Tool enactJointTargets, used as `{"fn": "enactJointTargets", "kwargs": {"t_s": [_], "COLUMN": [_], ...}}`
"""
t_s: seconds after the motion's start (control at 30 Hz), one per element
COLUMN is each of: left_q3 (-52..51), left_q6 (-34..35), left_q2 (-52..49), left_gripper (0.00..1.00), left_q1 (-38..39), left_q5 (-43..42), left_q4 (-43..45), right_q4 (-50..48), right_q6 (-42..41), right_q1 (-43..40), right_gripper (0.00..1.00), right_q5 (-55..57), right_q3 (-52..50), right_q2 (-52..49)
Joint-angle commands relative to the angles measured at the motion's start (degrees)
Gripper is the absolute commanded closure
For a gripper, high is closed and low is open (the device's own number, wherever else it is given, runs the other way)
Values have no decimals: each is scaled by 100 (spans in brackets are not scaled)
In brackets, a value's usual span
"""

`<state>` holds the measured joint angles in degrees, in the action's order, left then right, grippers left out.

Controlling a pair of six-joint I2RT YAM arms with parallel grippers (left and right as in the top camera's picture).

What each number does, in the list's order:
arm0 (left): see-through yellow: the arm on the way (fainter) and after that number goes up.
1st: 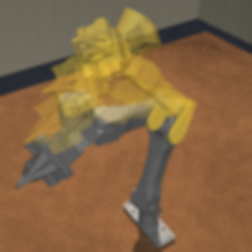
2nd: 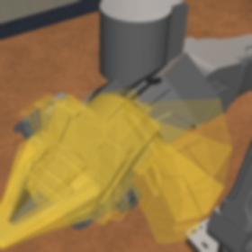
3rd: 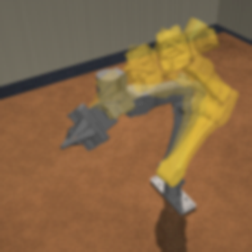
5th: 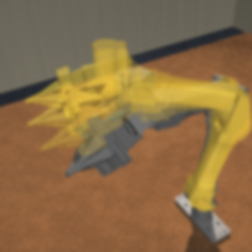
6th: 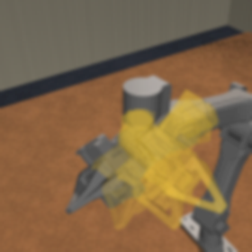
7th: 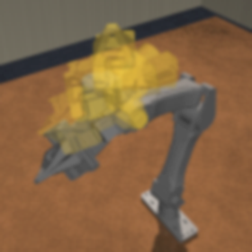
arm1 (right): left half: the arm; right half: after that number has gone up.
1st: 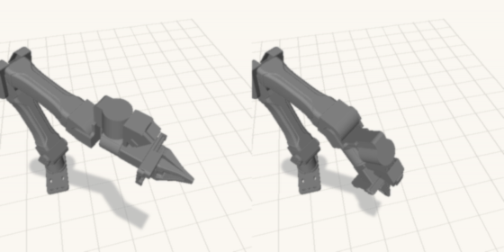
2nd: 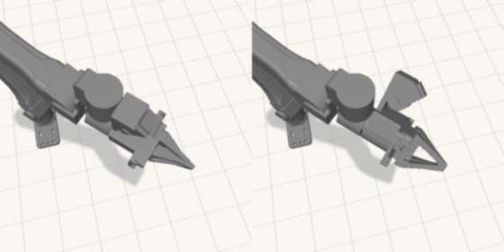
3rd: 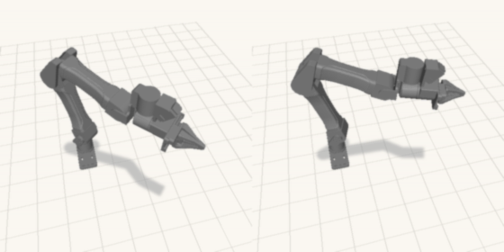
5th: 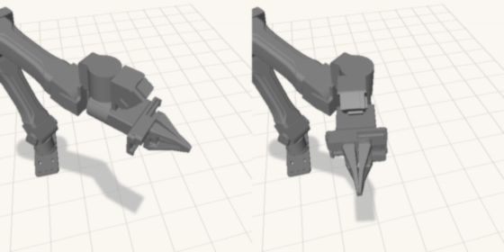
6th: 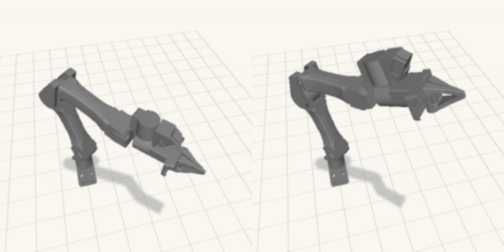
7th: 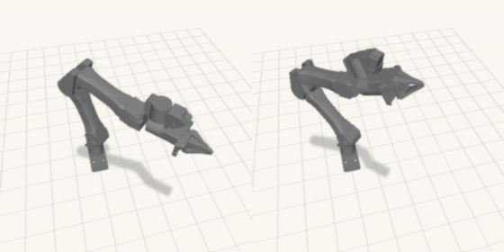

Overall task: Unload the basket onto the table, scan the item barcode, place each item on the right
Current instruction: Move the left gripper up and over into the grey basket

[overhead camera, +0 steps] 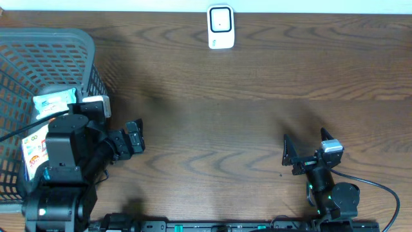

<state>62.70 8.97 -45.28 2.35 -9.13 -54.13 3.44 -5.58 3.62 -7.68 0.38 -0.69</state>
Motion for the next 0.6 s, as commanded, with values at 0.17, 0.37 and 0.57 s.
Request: {"fn": "enactJointTargets", "kwargs": {"t_s": [0.17, 0.37, 0.57], "left_q3": [369, 1054, 1996], "left_q6": [-72, -70, 348], "left_q2": [4, -28, -361], "left_gripper": [2, 2, 2], "left_q1": [-13, -15, -20], "left_q5": [-376, -321, 1325], "left_q4": [-92, -94, -341], "right_q4": [24, 24, 24], "right_q6": [52, 52, 52], "right_q1": [50, 50, 50], "right_gripper": [1, 1, 1], "right_q5": [50, 50, 50], "right_q3": [-7, -7, -7], "right_q2": [31, 31, 31]}}
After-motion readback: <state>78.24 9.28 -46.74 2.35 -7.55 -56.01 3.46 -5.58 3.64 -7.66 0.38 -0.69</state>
